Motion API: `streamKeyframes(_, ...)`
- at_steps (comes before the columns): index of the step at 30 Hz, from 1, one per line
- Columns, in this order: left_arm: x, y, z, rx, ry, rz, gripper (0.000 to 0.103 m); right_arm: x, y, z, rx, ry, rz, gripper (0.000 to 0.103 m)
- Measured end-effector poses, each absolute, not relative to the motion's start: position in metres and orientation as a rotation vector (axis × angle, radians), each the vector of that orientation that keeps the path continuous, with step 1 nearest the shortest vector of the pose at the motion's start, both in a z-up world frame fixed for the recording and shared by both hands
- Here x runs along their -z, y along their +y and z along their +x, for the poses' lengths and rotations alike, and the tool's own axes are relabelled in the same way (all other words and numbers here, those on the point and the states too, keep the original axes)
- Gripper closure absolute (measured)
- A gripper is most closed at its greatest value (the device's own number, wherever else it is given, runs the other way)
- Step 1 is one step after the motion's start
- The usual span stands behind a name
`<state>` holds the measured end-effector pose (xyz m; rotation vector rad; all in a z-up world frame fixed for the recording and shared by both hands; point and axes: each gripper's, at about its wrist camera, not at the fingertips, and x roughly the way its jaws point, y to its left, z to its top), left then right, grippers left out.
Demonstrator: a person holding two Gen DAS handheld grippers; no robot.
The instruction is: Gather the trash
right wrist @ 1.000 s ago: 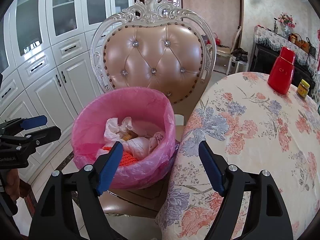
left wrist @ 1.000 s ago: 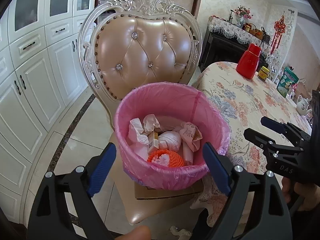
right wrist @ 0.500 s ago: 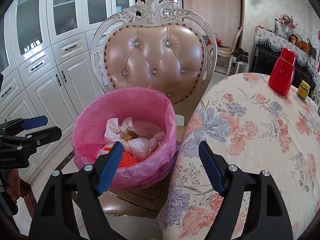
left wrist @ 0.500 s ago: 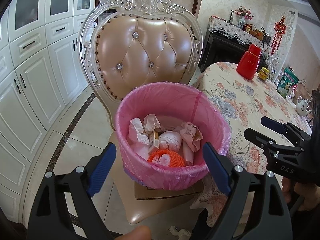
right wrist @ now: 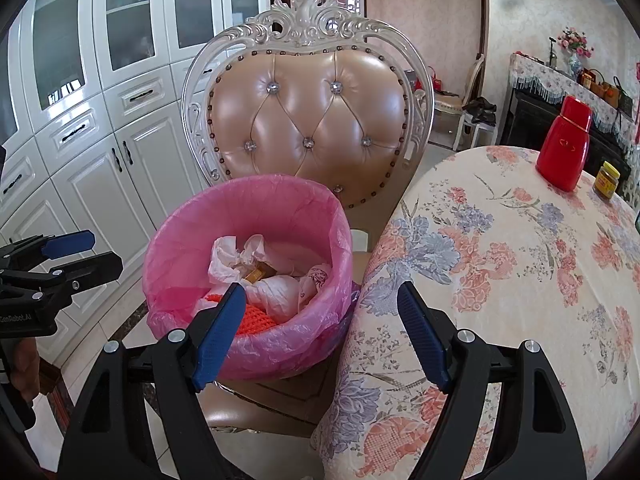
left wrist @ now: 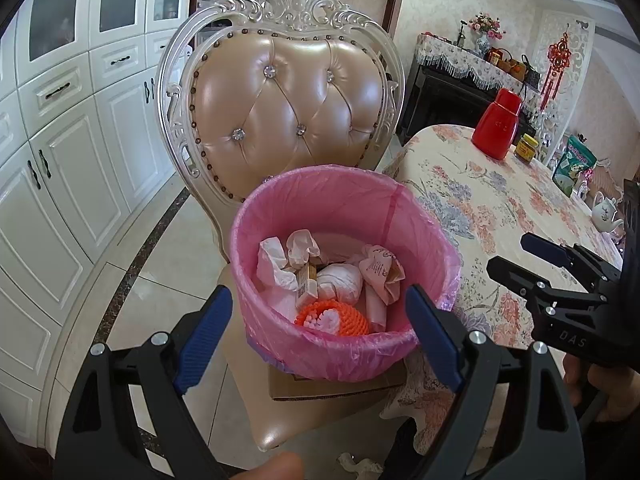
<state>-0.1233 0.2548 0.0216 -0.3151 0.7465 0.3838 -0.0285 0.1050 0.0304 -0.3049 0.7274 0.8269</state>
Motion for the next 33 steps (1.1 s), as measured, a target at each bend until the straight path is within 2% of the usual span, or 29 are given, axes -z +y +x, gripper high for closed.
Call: streamKeyframes(33,-0.0256,0.2493,-0.1212,-0.358,0.732,-0.307,0.016,-0.0309,0.1043,-0.0272,-0.83,0.727,-0.306,0.029)
